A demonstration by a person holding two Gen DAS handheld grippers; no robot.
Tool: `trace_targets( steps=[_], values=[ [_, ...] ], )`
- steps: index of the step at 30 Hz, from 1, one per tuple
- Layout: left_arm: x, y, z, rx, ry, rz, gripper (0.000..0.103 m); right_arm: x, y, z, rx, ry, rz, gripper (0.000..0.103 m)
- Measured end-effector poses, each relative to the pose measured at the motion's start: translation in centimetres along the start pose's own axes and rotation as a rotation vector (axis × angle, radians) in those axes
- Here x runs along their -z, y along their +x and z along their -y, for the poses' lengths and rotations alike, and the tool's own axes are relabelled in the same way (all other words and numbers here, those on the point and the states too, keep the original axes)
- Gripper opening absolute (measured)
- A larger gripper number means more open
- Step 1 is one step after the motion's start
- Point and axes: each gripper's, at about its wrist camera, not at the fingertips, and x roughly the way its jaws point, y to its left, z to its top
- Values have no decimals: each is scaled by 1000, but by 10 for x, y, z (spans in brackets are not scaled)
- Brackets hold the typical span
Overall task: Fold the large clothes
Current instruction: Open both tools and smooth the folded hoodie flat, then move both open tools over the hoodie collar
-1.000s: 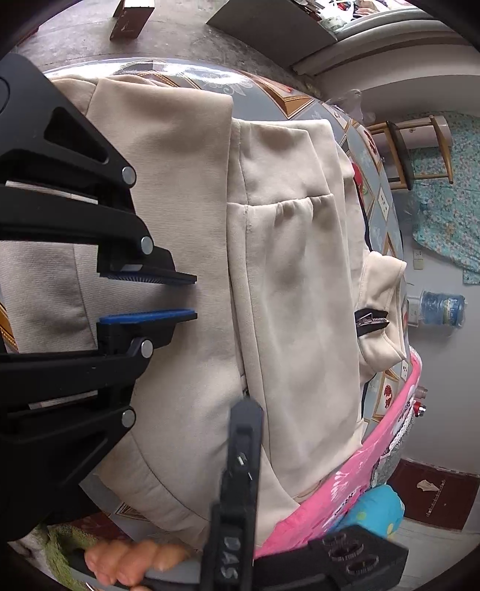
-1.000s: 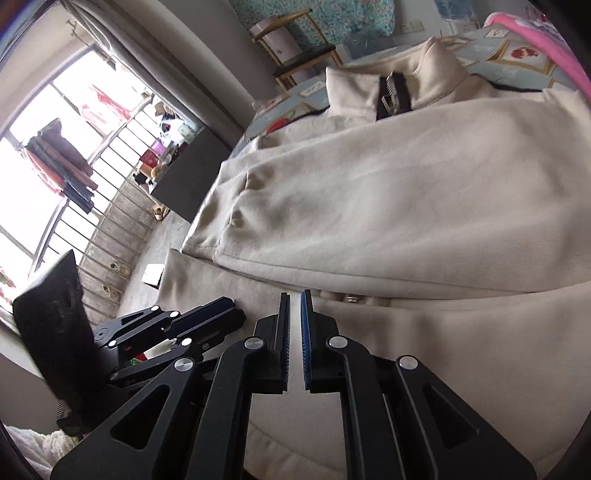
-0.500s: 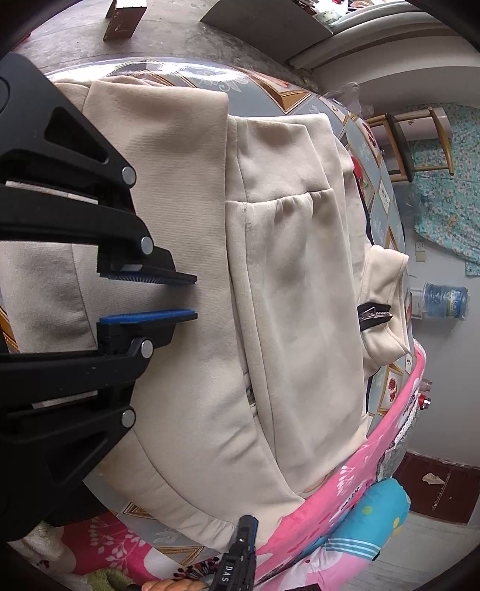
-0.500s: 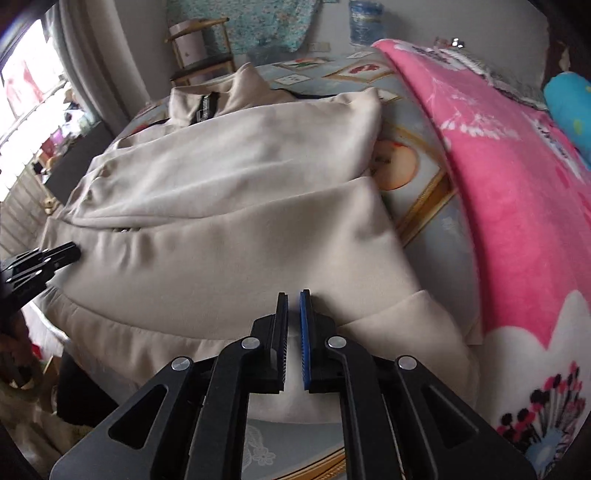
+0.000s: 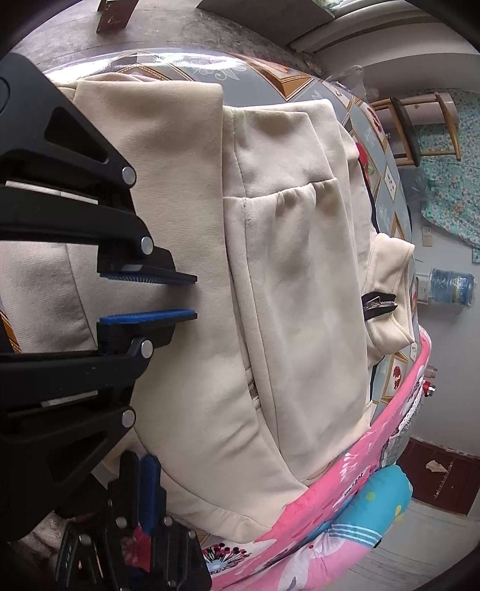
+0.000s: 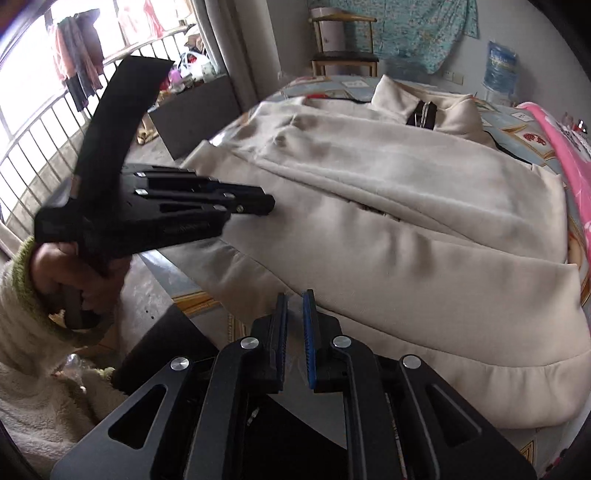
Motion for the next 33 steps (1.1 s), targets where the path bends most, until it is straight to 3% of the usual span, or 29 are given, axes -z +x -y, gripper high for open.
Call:
trace_targets(
  steps=[3,7,11,15,20,24,25,28,33],
  values=[
    [-1,1,-5,32,-15,-10,13,-6,-9,4,6,6,3,9],
    [-2,1,-6,46,-9,-19,13,-12,-30,-14,-68,-79,88,10],
    [-3,2,-8,59,-19,-25,13,-1,11,-16,-46,-90,-32,10],
    [-2,2,-8,59,-12,-25,13,1,-9,-1,-77,-15,0,10],
    [-2,1,-7,60,-5,-28,13,21,-52,48,77,108,64,35],
    [-2,2,-8,61,-6,-29,13,42,-33,87,112,211,-13,39],
    [-2,2,-8,61,-6,-29,13,43,-34,88,106,203,23,39],
    [-3,1,-7,56,-5,-33,13,37,-41,89,134,205,18,39],
    [-3,2,-5,44,7,-35,13,49,-71,119,254,266,77,55]
  ],
)
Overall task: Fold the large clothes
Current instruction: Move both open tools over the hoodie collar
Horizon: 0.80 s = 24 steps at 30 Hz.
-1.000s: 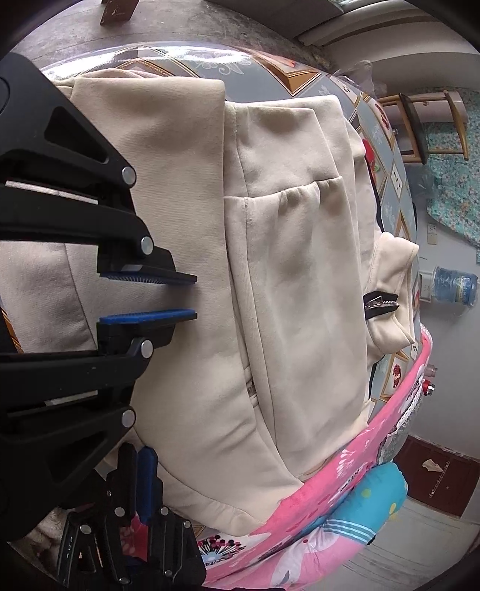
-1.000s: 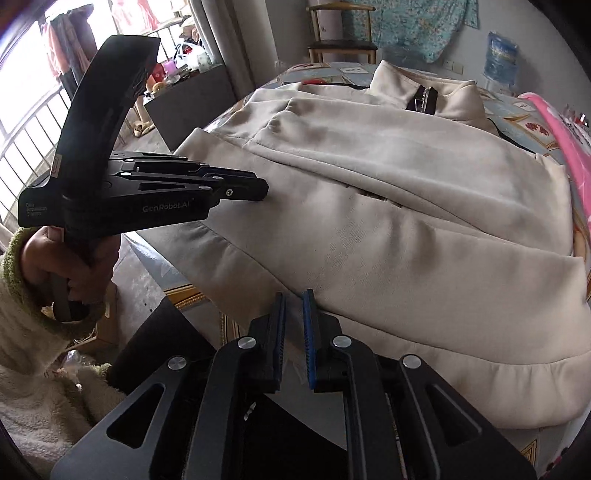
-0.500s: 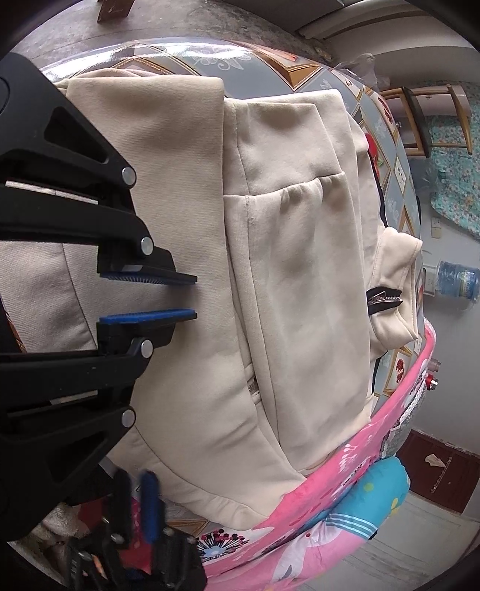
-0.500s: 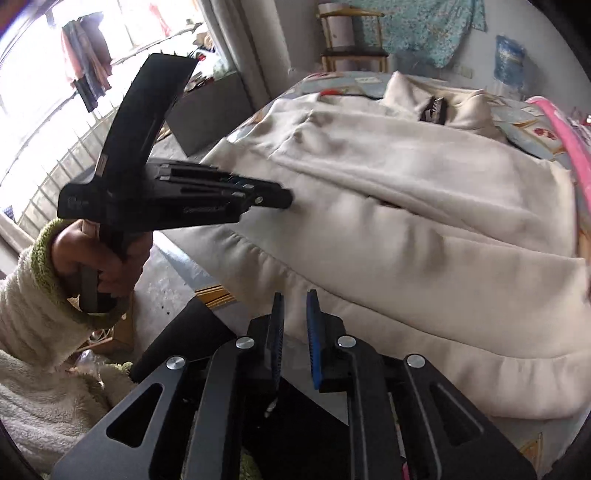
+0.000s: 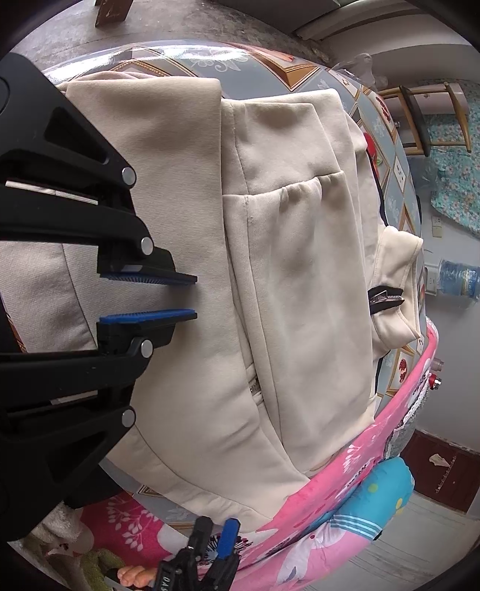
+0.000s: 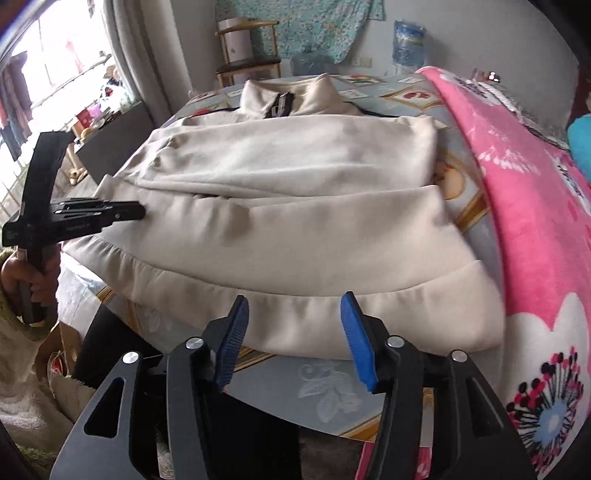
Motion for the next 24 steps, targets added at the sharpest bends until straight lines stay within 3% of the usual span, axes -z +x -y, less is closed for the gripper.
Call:
trace_targets(
  steps=[3,7,9,11,14,19,24],
  values=[
    [0,0,1,-3,2,-2,13,6,21,29,70,81,-81,56],
    [-2,-2,1,-4,-1,-26,13,0,16,31,49,79,-75,58],
    [-3,-7,2,-22,-1,-44,23,-8,1,31,31,79,-35,58],
    [-5,-19,3,-41,6,-36,48,-22,-16,36,13,86,12,68],
    [-13,-40,6,-89,27,-10,63,-52,-34,41,-19,93,68,71],
    [-51,-67,2,-146,33,52,82,-119,-45,55,-91,124,114,81],
    [-118,-75,-14,-212,8,156,90,-189,-9,66,-136,162,51,82]
  ],
)
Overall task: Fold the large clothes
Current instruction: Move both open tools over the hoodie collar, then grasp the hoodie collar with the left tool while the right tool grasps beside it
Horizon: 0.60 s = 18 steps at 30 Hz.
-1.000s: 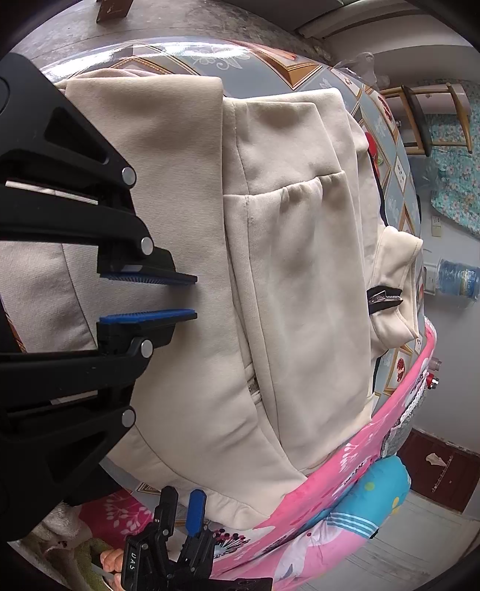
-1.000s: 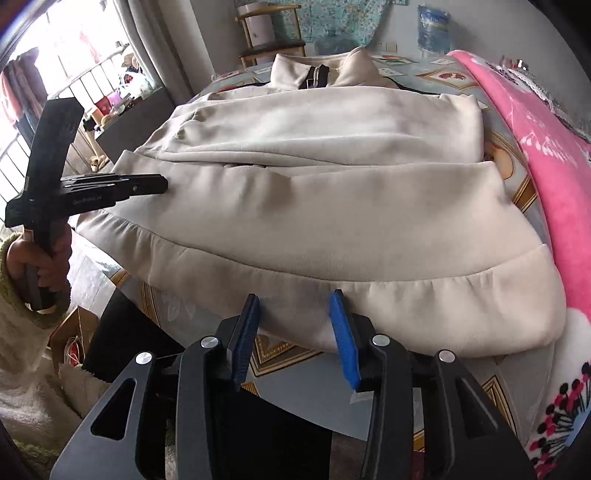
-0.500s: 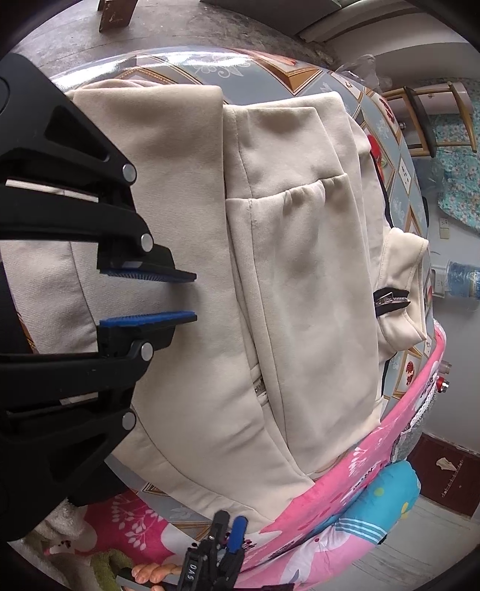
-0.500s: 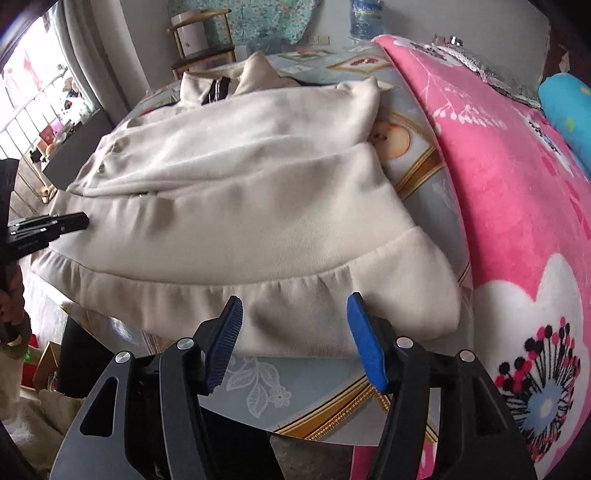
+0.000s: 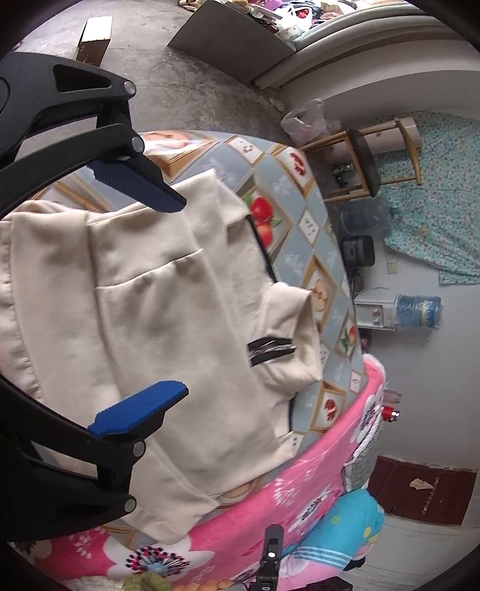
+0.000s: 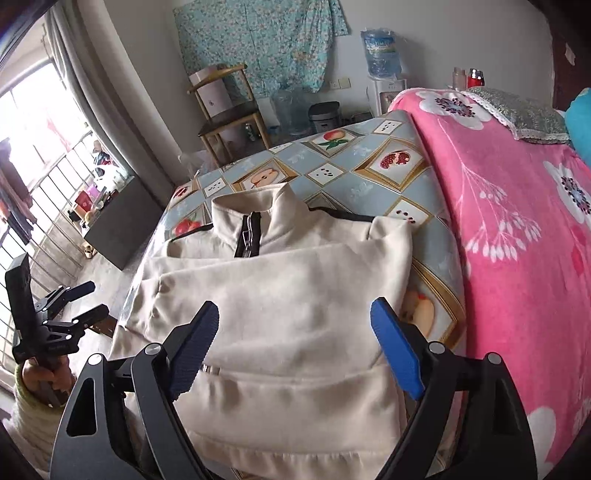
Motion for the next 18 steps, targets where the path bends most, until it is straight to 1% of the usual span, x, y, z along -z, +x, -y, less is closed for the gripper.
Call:
trace_targets(
  steps=[2,4,6,8,11,15,18],
  values=[
    [-28,14,-5,-18,-17,24,92,-28,28,1,4,4,-53,82],
    [-56,38,-12,-16,-57,11,92,-52,58,-3,4,5,-97,82],
    [-83,70,-17,-16,-98,-23,92,-71,86,-8,28,-6,-133,82],
    [-110,109,-20,-28,-123,-66,92,-92,119,-15,68,-34,-170,82],
    [-138,167,-20,-88,-126,-127,92,-120,169,-24,131,-59,-228,82],
    [-153,229,-13,-148,-108,-203,92,-144,219,-28,200,-70,-283,82],
    [-152,257,-13,-190,-96,-238,92,-151,243,-28,241,-80,-318,82]
  ],
)
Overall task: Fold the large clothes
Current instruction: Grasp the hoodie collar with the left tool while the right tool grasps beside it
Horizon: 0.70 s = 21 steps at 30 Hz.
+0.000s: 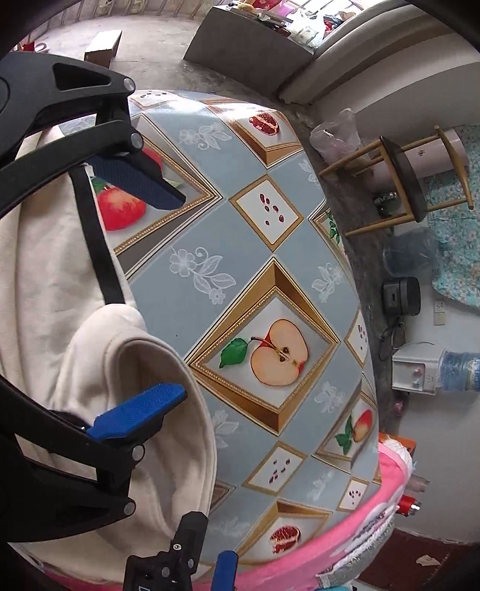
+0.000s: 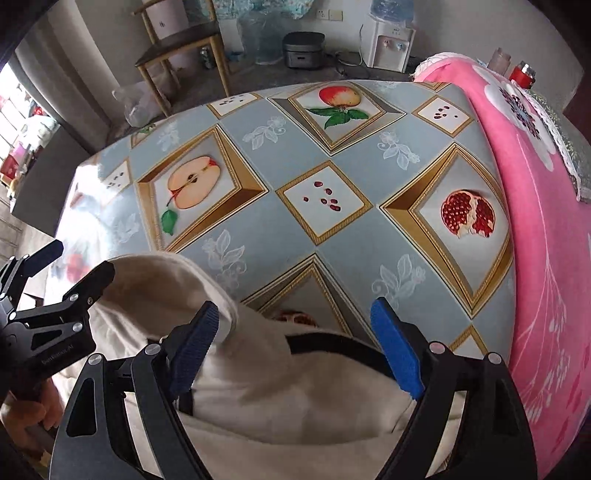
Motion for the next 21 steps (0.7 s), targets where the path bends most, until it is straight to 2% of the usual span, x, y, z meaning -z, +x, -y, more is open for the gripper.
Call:
trace_targets(
  steps=[3,4,5,8,11,21],
  values=[
    [1,15,3,-22,24,-21,91,-5,20,-1,1,-13,-73,82],
    [4,17,3,-20,37,-27,88,-2,23,0,-10,-17,-91,82],
    [6,16,3,-10,49,-30,80,1,23,1,-26,-20,-102,82],
    [15,4,5,24,106,-23,73,17,13,2,-84,-52,-120,82],
    [27,-7,9,34,187,-21,72,36,1,0,-114,-97,-132,82],
    [75,-25,15,34,345,-30,69,77,-8,-7,-60,-210,-162,82]
  ],
)
